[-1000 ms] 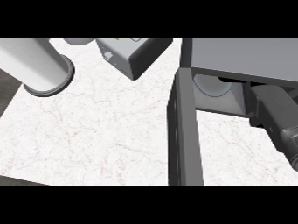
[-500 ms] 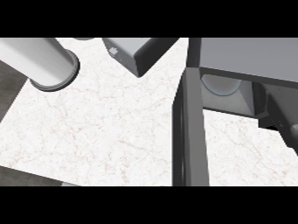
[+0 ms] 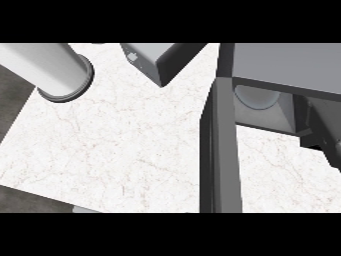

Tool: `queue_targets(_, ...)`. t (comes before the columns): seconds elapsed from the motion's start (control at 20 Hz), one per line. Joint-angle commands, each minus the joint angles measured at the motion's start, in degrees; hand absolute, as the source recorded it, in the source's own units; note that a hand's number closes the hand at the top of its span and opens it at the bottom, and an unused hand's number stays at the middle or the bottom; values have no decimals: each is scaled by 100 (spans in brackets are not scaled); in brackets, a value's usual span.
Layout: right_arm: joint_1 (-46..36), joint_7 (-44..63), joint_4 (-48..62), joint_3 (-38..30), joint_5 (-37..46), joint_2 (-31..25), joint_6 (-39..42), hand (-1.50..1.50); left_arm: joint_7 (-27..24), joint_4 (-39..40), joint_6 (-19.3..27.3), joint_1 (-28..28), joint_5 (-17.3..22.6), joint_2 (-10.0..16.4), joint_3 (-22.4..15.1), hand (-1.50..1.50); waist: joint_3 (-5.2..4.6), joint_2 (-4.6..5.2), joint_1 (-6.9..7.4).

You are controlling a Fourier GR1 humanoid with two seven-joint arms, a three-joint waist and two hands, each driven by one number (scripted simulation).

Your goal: Pick up the milk, place it into the microwave and close the microwave

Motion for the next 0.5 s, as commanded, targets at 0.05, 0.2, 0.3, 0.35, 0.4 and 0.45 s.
queue_targets(0.05, -460, -54, -105, -77, -127, 172, 737, -150, 37, 68, 27, -128, -56, 64, -25, -150, -44, -33, 64)
queue_targets(0.2, -480, 225, 116, 291, 231, 313, 714, -150, 68, 62, 30, -204, -130, 81, -100, -150, -78, -16, 165)
queue_targets(0.3, -579, 434, 182, 482, 417, 301, 683, -150, 123, -15, 18, -184, -166, 89, -167, -150, -86, -58, 195)
queue_targets(0.35, -745, 567, 164, 469, 395, 444, 564, -150, 124, 130, 76, -279, -181, 77, -191, -150, -98, -55, 178)
queue_targets(0.4, -648, 525, 173, 495, 418, 402, 552, -150, 140, 142, 39, -251, -173, 132, -143, -150, -91, -45, 211)
queue_targets(0.45, -640, 590, 185, 519, 442, 498, 335, -150, 109, 115, 16, -218, -132, 87, -145, -150, -96, -104, 228)
